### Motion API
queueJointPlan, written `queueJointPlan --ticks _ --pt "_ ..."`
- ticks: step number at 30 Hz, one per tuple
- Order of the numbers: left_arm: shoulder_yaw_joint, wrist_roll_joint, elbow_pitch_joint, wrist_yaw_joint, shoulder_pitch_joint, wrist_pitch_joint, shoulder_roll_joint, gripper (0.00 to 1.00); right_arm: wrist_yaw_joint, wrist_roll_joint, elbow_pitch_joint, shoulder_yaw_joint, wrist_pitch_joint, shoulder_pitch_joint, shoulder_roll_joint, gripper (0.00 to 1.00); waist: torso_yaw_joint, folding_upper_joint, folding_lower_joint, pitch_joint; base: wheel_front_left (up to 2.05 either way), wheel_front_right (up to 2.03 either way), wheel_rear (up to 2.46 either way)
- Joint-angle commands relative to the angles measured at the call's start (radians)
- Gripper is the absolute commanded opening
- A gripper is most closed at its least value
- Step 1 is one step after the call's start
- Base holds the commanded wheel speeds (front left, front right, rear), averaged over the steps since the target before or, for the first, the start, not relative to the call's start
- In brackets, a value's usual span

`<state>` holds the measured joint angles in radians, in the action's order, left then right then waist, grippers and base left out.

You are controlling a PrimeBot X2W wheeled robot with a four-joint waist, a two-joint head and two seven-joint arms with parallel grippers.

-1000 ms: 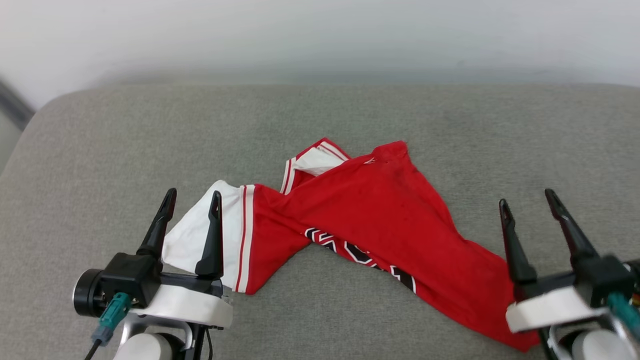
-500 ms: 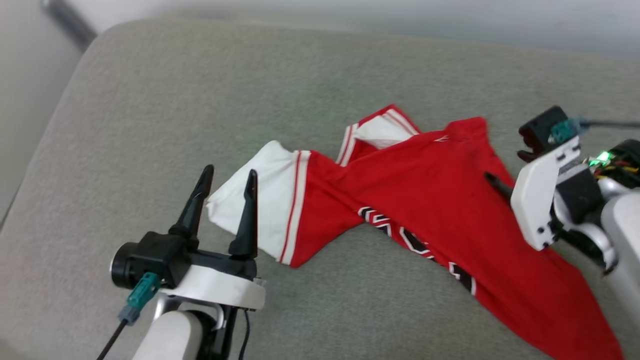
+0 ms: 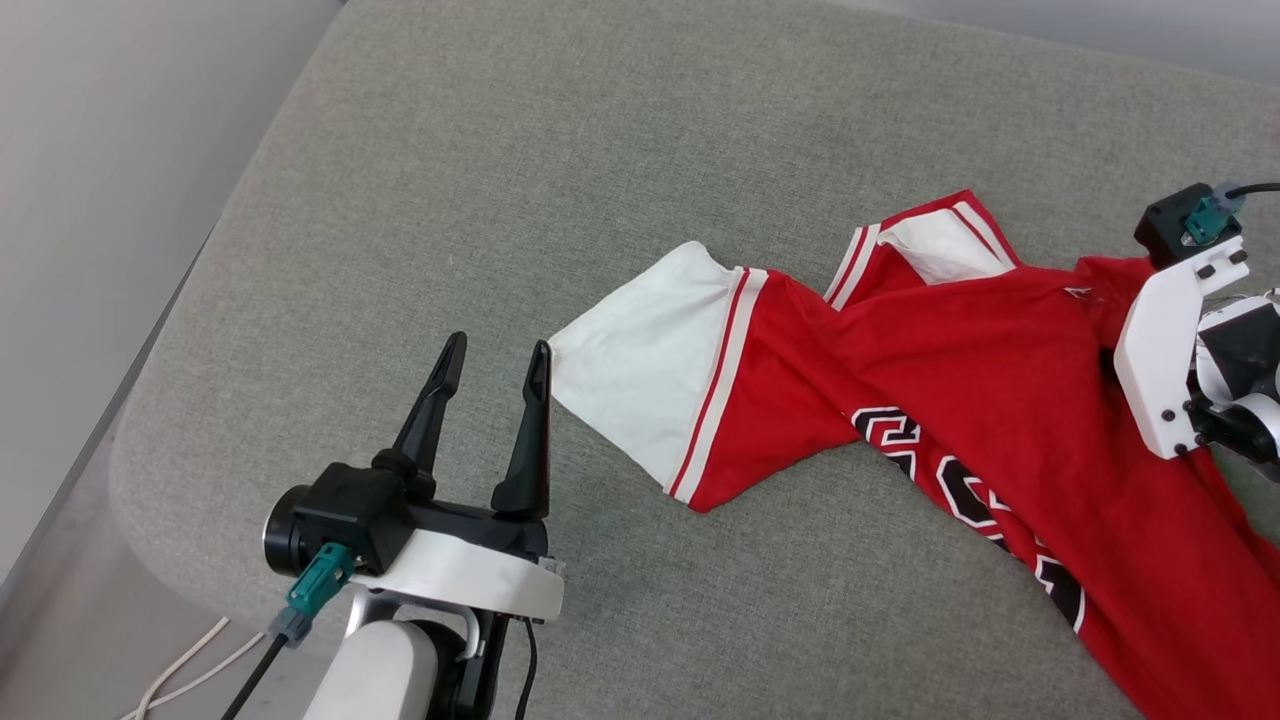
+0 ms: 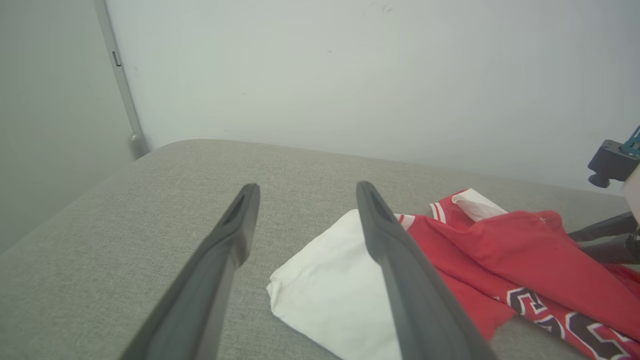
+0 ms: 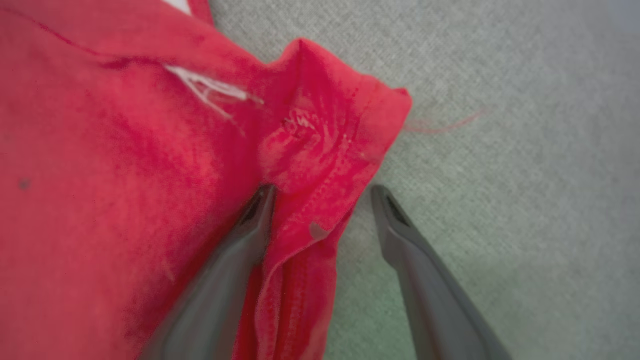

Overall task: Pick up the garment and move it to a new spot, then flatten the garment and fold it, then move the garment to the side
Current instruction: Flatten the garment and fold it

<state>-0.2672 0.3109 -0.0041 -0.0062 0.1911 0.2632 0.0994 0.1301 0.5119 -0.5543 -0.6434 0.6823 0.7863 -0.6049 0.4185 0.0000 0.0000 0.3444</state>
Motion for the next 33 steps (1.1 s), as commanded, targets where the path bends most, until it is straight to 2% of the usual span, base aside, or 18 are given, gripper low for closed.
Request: queueJointPlan --ticks 1,2,3,4,5,9,15,19,24,29,33 --pt "0.011 -0.01 0.003 -0.008 -0.008 0.002 -0.008 1.0 0.002 0.041 -0.063 -0.058 0.019 -0.083 0.024 1.0 0.003 0.0 0.0 0.0 0.0 0.0 0.0" --pt "0.016 -0.013 0.004 -0.009 -0.012 0.002 -0.009 1.0 0.005 0.066 -0.073 -0.073 0.024 -0.102 0.031 1.0 0.0 0.0 0.0 -0.001 0.0 0.0 0.0" --pt "0.022 -0.018 0.006 -0.01 -0.013 0.002 -0.012 1.0 0.007 0.083 -0.078 -0.089 0.028 -0.118 0.036 0.49 -0.004 0.0 0.0 -0.004 0.0 0.0 0.0" --pt "0.027 -0.023 0.007 -0.012 -0.011 0.002 -0.013 1.0 0.007 0.099 -0.08 -0.105 0.03 -0.126 0.034 0.1 -0.011 0.0 0.0 -0.006 0.0 0.0 0.0" --pt "0.032 -0.028 0.007 -0.015 -0.009 0.002 -0.014 1.0 0.007 0.109 -0.078 -0.119 0.024 -0.129 0.028 0.0 -0.018 0.0 0.0 -0.009 0.0 0.0 0.0" --pt "0.051 -0.045 0.01 -0.026 -0.002 0.002 -0.017 1.0 0.002 0.133 -0.079 -0.124 -0.041 -0.109 -0.012 0.0 -0.055 0.0 0.0 -0.035 0.0 0.0 0.0" --pt "0.082 -0.057 0.018 -0.034 -0.023 0.002 -0.012 1.0 0.0 0.168 -0.039 -0.121 -0.132 -0.103 -0.036 0.0 -0.118 0.0 0.0 -0.1 0.0 0.0 0.0" --pt "0.104 -0.062 0.02 -0.036 -0.047 0.002 -0.004 1.0 0.0 0.194 0.037 -0.112 -0.196 -0.135 -0.067 0.0 -0.171 0.0 0.0 -0.157 0.0 0.0 0.0" --pt "0.127 -0.068 0.015 -0.032 -0.083 0.002 0.004 1.0 0.0 0.202 0.166 -0.083 -0.263 -0.261 -0.127 0.0 -0.235 0.0 0.0 -0.209 0.0 0.0 0.0" --pt "0.141 -0.07 0.012 -0.03 -0.113 0.002 0.011 1.0 0.0 0.181 0.291 -0.014 -0.299 -0.454 -0.17 0.0 -0.29 0.0 0.0 -0.236 0.0 0.0 0.0" --pt "0.149 -0.066 0.013 -0.026 -0.127 0.002 0.017 1.0 0.0 0.143 0.366 0.047 -0.314 -0.606 -0.17 0.0 -0.327 0.0 0.0 -0.245 0.0 0.0 0.0"
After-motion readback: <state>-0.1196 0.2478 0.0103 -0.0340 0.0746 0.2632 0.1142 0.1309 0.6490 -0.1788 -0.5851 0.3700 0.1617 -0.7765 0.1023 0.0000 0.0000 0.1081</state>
